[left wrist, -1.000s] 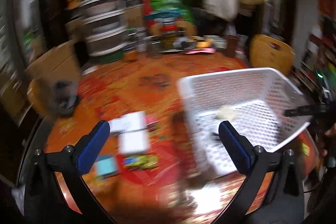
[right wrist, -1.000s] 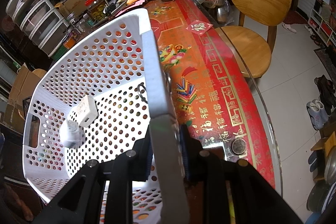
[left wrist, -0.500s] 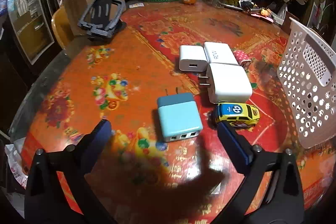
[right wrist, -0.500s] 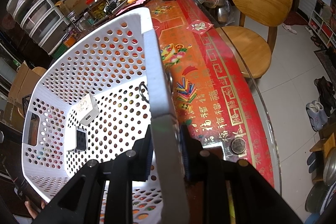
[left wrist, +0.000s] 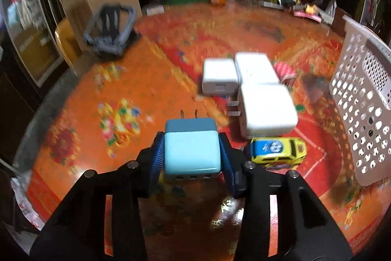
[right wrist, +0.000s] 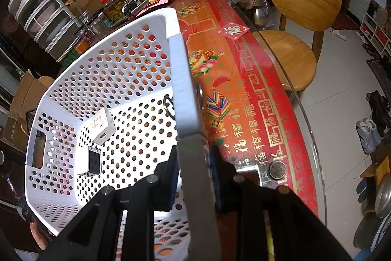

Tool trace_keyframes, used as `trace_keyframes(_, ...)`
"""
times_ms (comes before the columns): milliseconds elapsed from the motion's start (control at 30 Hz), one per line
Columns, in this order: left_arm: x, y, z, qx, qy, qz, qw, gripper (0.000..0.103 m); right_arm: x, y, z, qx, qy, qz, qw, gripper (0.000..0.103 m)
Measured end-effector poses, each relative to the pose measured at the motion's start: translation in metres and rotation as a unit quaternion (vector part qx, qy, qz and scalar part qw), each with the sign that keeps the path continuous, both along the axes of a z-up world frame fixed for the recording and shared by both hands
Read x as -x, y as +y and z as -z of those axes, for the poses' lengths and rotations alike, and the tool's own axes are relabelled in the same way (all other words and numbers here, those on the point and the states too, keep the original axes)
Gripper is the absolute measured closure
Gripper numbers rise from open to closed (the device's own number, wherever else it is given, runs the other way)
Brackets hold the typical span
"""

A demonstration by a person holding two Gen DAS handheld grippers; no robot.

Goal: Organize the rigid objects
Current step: 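Grasp the light blue charger with the left tool, then carry the light blue charger into the basket and release it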

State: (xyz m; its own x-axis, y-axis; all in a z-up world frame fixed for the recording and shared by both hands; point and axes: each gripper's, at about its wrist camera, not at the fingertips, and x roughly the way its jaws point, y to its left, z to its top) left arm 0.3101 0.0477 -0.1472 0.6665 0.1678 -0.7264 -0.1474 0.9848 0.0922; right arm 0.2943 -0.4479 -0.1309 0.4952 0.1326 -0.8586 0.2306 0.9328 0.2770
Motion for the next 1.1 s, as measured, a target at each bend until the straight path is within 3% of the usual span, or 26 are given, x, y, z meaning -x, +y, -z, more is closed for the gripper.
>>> trace_keyframes(200,0.015,-0.005,-0.040,-0.034,-0.061,-0.006,0.9975,0.063,-0.001,0.000,0.000,0.001,0.000,-0.001,1.000,0.079)
trace_keyframes(600,0.013,-0.014,-0.110,-0.055,-0.096,0.005,0.9939,0.063,-0.001,0.001,0.000,0.001,0.001,-0.001,1.000,0.079)
trace_keyframes(733,0.014,-0.028,-0.129,-0.075,-0.109,0.012,0.9911,0.063,-0.001,0.001,0.000,0.001,0.001,-0.001,1.000,0.079)
trace_keyframes(1100,0.022,-0.104,-0.166,-0.069,-0.129,0.072,0.9867,0.063,-0.001,0.000,0.000,0.001,0.001,-0.002,1.000,0.079)
